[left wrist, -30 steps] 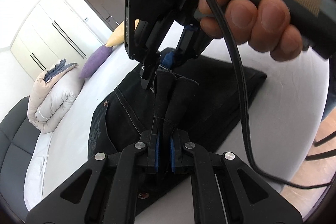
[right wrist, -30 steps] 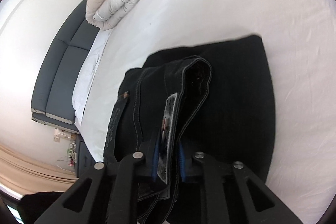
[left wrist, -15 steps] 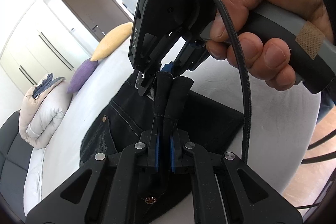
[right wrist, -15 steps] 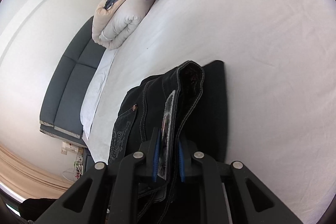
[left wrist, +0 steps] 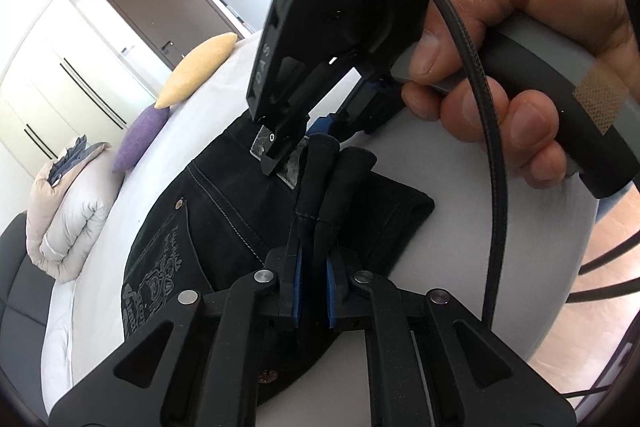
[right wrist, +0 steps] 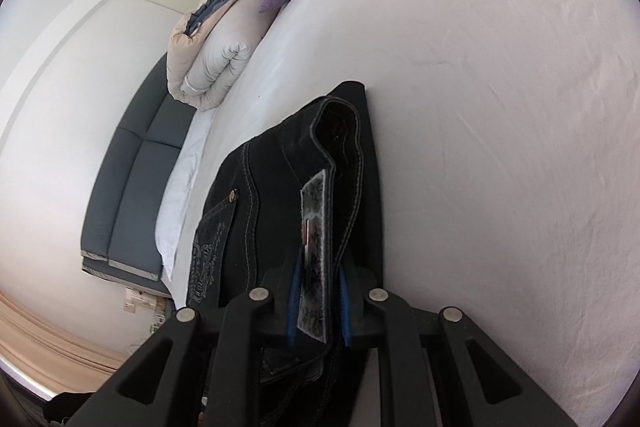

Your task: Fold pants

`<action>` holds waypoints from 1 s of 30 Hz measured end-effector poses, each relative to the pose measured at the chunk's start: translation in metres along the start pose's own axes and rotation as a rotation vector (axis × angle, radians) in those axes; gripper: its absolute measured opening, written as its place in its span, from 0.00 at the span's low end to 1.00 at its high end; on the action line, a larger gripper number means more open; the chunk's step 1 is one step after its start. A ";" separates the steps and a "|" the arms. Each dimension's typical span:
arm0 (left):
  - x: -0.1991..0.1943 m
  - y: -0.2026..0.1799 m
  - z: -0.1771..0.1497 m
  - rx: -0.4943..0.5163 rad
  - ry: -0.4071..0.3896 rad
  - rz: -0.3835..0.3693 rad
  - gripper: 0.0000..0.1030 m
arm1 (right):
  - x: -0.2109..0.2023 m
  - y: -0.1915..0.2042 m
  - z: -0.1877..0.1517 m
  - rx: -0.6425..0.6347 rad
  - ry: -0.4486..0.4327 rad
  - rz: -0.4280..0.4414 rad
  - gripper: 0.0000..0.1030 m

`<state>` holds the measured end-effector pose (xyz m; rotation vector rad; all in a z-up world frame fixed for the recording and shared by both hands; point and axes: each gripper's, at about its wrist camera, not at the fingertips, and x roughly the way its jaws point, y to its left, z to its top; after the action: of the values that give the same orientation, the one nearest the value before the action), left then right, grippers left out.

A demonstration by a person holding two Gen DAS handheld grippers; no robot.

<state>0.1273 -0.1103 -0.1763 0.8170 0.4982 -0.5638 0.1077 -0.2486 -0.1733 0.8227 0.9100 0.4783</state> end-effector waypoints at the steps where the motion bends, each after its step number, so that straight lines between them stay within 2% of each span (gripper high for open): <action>1: -0.001 0.006 -0.002 -0.015 0.001 -0.011 0.09 | 0.000 -0.001 0.000 0.000 0.002 0.007 0.17; 5: -0.019 0.040 -0.008 -0.135 -0.002 -0.087 0.15 | -0.011 0.000 0.000 0.027 0.000 0.014 0.33; 8: -0.031 0.076 -0.025 -0.259 -0.022 -0.130 0.20 | -0.032 0.000 -0.008 0.059 -0.035 -0.040 0.36; 10: -0.035 0.103 -0.037 -0.364 -0.032 -0.157 0.20 | -0.045 0.003 -0.013 0.069 -0.056 -0.070 0.35; 13: -0.030 0.152 -0.056 -0.536 -0.030 -0.183 0.20 | -0.059 0.025 -0.021 0.027 -0.071 -0.035 0.16; 16: -0.008 0.206 -0.070 -0.634 0.016 -0.173 0.20 | -0.047 0.061 -0.028 -0.087 -0.019 -0.056 0.15; 18: 0.015 0.240 -0.076 -0.658 0.050 -0.149 0.20 | -0.033 0.071 -0.029 -0.137 0.012 -0.102 0.15; 19: 0.022 0.250 -0.080 -0.669 0.061 -0.143 0.20 | -0.023 0.074 -0.028 -0.158 0.035 -0.154 0.15; 20: 0.032 0.264 -0.082 -0.682 0.071 -0.146 0.20 | -0.011 0.072 -0.030 -0.178 0.064 -0.239 0.07; 21: 0.045 0.278 -0.085 -0.690 0.090 -0.141 0.20 | -0.006 0.070 -0.032 -0.196 0.072 -0.290 0.01; 22: 0.058 0.291 -0.085 -0.689 0.111 -0.122 0.20 | -0.003 0.069 -0.035 -0.226 0.065 -0.338 0.00; 25: 0.096 0.323 -0.094 -0.706 0.161 -0.103 0.20 | -0.002 0.067 -0.039 -0.267 0.050 -0.361 0.00; 28: 0.132 0.337 -0.101 -0.698 0.197 -0.094 0.20 | 0.002 0.062 -0.038 -0.266 0.032 -0.364 0.00; 30: 0.149 0.333 -0.102 -0.682 0.215 -0.094 0.20 | 0.004 0.058 -0.038 -0.261 0.016 -0.357 0.00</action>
<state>0.4312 0.1146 -0.1503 0.2008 0.8688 -0.3526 0.0761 -0.1950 -0.1429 0.4073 0.9616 0.2826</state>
